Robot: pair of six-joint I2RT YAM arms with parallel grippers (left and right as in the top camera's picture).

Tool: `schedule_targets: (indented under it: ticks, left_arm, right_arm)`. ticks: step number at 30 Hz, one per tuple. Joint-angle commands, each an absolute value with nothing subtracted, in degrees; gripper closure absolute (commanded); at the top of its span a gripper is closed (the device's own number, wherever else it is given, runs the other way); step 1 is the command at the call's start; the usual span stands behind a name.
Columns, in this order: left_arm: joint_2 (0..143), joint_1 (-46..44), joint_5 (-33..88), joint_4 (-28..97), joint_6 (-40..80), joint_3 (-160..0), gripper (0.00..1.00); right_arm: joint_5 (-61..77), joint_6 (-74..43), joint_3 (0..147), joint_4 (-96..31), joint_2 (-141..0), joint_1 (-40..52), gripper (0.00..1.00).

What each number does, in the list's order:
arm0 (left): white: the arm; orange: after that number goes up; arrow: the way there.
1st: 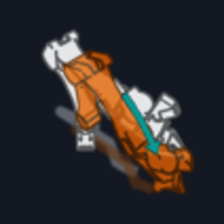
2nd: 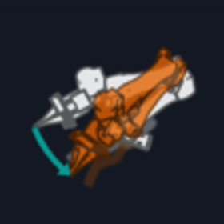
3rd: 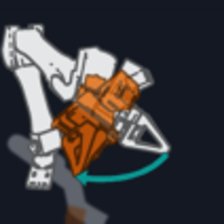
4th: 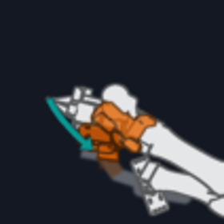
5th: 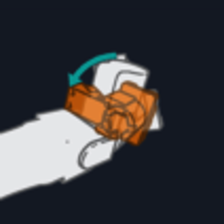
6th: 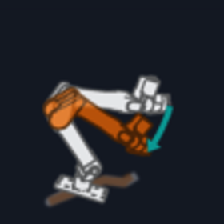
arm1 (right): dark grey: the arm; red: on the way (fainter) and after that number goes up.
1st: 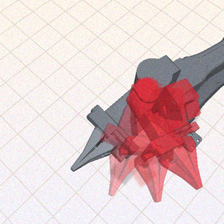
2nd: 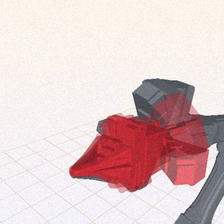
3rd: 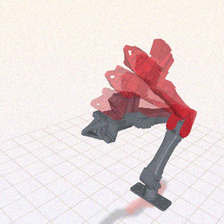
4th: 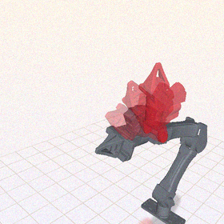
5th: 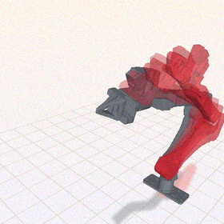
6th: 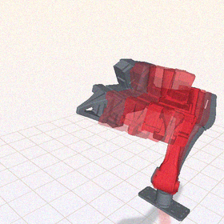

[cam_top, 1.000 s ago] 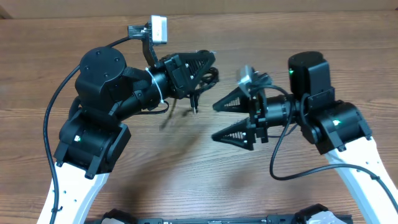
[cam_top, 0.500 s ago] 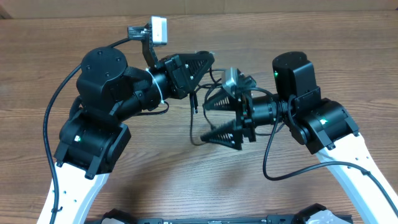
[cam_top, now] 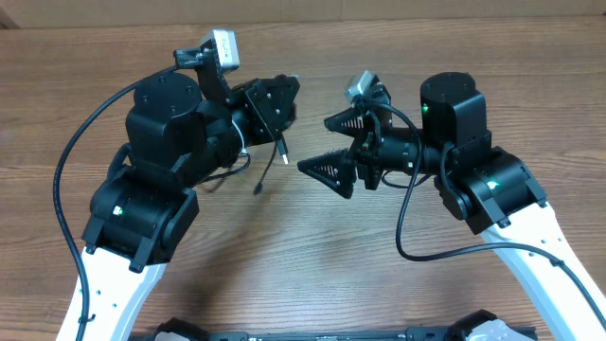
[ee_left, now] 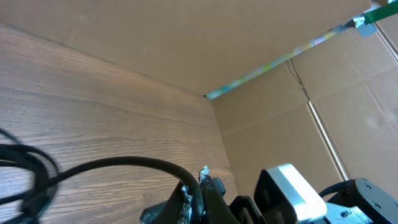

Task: Untangle cables

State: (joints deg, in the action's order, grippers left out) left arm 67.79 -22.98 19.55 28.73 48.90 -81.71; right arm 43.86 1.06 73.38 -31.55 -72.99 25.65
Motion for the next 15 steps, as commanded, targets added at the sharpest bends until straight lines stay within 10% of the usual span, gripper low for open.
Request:
schedule_targets:
  ticks: [1,10,15]
  left_arm:
    - [67.3,-22.9,23.6,27.7,46.9,-84.6,0.96]
    - [67.3,-22.8,34.1,27.6,48.4,-89.3,0.96]
    - [67.2,-22.8,34.1,28.3,48.4,-89.5,0.96]
  right_arm:
    - [42.0,0.0,73.3,-31.2,-73.5,26.0,0.0]
    - [41.8,0.2,73.3,-30.8,-76.5,26.0,0.07]
    - [41.8,0.2,73.3,-30.5,-77.5,26.0,0.81]
